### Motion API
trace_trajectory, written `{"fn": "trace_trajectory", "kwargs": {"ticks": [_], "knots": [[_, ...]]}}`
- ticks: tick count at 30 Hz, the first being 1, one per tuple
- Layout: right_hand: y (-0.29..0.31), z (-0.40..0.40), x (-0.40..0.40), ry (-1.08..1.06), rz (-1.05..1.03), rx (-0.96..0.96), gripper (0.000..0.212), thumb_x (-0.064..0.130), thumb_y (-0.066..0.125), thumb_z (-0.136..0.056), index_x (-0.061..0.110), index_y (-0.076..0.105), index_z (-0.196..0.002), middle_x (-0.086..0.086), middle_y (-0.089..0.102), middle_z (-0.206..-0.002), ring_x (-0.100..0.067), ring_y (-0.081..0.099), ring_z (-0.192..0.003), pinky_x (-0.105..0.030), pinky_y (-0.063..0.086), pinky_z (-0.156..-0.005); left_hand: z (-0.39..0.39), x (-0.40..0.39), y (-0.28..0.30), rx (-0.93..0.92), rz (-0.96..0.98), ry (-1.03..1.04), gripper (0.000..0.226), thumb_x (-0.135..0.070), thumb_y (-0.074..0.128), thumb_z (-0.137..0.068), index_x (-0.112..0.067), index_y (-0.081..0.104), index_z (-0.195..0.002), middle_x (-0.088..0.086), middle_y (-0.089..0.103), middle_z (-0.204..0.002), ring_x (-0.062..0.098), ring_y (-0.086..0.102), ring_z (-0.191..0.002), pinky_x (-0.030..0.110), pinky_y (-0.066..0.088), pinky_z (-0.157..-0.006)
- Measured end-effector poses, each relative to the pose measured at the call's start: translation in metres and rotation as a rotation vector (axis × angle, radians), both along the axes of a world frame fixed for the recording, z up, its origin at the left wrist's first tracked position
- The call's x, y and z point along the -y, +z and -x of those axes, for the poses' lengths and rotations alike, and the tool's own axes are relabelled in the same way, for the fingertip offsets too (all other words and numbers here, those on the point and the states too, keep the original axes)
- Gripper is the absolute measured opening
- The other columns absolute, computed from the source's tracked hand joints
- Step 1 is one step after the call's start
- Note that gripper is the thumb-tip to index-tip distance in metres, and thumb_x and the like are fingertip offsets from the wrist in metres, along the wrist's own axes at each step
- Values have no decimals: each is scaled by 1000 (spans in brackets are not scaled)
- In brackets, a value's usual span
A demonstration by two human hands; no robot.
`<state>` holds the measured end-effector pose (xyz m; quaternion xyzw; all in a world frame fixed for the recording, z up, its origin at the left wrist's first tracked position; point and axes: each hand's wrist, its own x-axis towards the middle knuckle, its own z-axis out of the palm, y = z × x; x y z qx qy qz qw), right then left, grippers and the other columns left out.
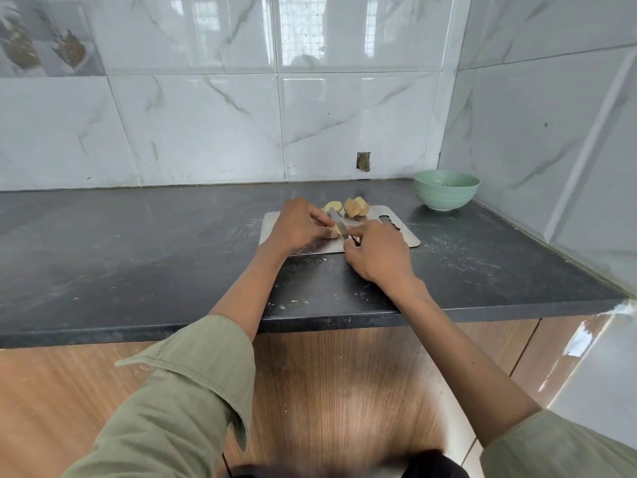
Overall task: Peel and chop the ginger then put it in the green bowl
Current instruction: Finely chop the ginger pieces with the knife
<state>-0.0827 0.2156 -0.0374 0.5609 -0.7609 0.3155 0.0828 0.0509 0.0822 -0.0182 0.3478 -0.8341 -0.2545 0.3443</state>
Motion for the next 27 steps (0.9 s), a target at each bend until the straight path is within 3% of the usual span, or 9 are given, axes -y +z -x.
{"fn": "trace_trajectory", "kwargs": {"ticks": [8,15,21,23,27], "knots": [[1,-6,-7,24,35,-38,33,32,52,-94,30,75,-118,-13,69,-98,-35,60,-103,-35,38,-70,1,2,-2,-15,4,-10,24,-17,98,-65,-15,84,-85,-2,79,-79,11,75,-74,24,60,-75],[6,-8,0,27,-54,-58,20,32,56,-91,19,70,-97,-14,66,-102,-37,59,-100,-36,37,-71,1,-1,0,-18,-5,-35,19,-9,95,-67,-18,83,-77,-15,73,-65,-2,69,-63,12,52,-64],[15,-5,10,48,-156,1,18,29,56,-87,17,62,-76,-7,55,-81,-38,59,-91,-34,37,-68,1,0,-1,-26,16,-17,19,-14,96,-66,-15,84,-80,-6,77,-70,8,74,-70,23,60,-71],[13,-5,9,49,-141,18,18,31,55,-88,20,68,-81,-8,58,-83,-38,60,-94,-34,39,-68,2,1,-2,-37,9,-24,19,-14,97,-65,-15,84,-80,-6,77,-70,11,75,-71,25,60,-72],[7,-8,4,23,-26,1,29,33,55,-91,29,77,-110,-11,68,-102,-35,60,-103,-34,38,-72,1,0,-2,-47,11,-27,20,-14,97,-66,-16,84,-82,-7,77,-71,8,74,-72,21,59,-71]]}}
